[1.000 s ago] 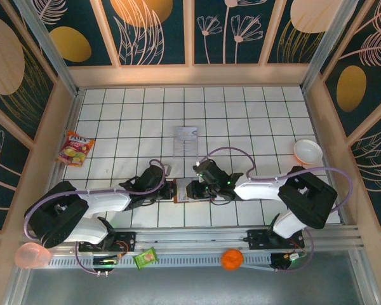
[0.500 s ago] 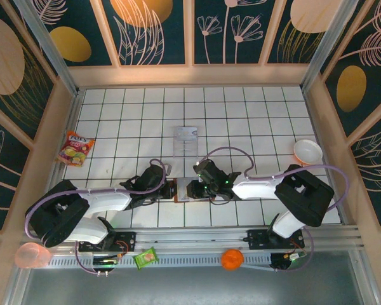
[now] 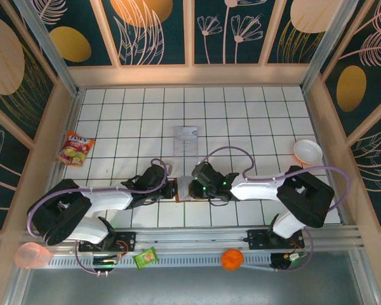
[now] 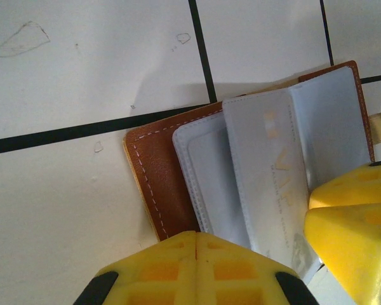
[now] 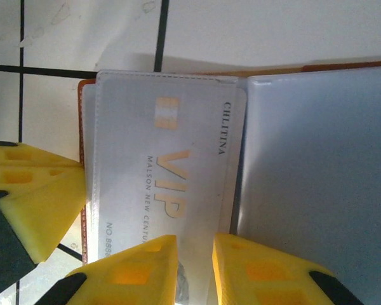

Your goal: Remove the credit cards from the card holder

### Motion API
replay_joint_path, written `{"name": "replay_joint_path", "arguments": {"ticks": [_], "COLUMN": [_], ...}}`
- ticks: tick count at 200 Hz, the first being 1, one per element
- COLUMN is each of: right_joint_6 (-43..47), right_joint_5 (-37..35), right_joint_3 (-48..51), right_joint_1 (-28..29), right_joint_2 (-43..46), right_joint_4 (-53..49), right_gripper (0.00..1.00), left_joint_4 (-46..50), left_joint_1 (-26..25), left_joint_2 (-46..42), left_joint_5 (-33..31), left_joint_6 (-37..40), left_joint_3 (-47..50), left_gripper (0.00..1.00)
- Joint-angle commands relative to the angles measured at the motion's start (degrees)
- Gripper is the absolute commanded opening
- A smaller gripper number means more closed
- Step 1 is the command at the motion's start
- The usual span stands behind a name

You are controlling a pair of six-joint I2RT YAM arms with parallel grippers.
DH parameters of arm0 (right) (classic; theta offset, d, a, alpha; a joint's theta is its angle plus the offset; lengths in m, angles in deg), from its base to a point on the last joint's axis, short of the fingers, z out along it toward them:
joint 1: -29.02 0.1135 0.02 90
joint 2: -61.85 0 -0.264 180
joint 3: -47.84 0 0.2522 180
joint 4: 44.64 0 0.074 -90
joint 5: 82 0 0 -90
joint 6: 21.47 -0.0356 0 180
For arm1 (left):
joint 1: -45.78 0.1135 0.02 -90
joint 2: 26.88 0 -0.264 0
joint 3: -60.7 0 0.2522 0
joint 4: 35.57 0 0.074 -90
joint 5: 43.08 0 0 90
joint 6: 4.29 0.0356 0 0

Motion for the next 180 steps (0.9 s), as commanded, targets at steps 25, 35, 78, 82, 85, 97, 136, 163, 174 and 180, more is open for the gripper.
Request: {"name": "replay_joint_path", "arguments": {"ticks": [25, 35, 78, 82, 85, 97, 136, 163, 174, 180], "right_joint_6": [-2.04, -2.29, -3.27, -3.39, -3.53, -3.84, -3.21, -1.62, 1.46, 3.04], "right_joint_5": [-5.62, -6.12, -8.58, -8.72, -9.01, -9.74, -13.57, -15.22, -12.0, -9.16], "right_joint_3": [-0.15, -0.23, -0.41, -0.41, -0.41, -0.5, -0.85, -0.34, 0.17, 0.37], "right_joint_1": [0.7, 0.86, 1.65, 1.78, 1.8, 2.02, 3.36, 3.1, 1.73, 0.29], "right_joint_2": [1.96, 2.04, 2.95, 3.01, 3.06, 3.34, 6.56, 10.1, 11.17, 11.53], "right_joint_4": [-5.78, -6.07, -7.75, -7.92, -8.06, -8.59, -9.73, -9.93, -8.49, -7.82], "right_gripper": [0.24, 0.24, 0.27, 0.27, 0.27, 0.3, 0.36, 0.38, 0.35, 0.31], "left_joint_4": [1.0, 1.01, 0.55, 0.55, 0.59, 0.76, 2.21, 3.68, 4.04, 4.12], "left_joint_1": [-0.05, -0.02, 0.54, 0.54, 0.52, 0.68, 0.79, 0.27, -0.9, -1.76], "left_joint_2": [-0.44, -0.29, 0.15, 0.09, 0.08, -0.18, -2.68, -4.35, -3.84, -3.2], "left_joint_5": [-1.14, -1.15, -0.87, -0.79, -0.78, -0.87, -0.48, 0.16, 0.34, 0.34], "left_joint_6": [1.15, 1.18, 1.16, 1.2, 1.16, 1.28, 2.18, 2.92, 3.18, 3.25], "left_joint_3": [-0.58, -0.6, -0.39, -0.37, -0.39, -0.46, -1.07, -2.56, -3.55, -4.13], "left_gripper": [0.0, 0.0, 0.0, 0.0, 0.0, 0.0, 0.0, 0.08, 0.09, 0.1]}}
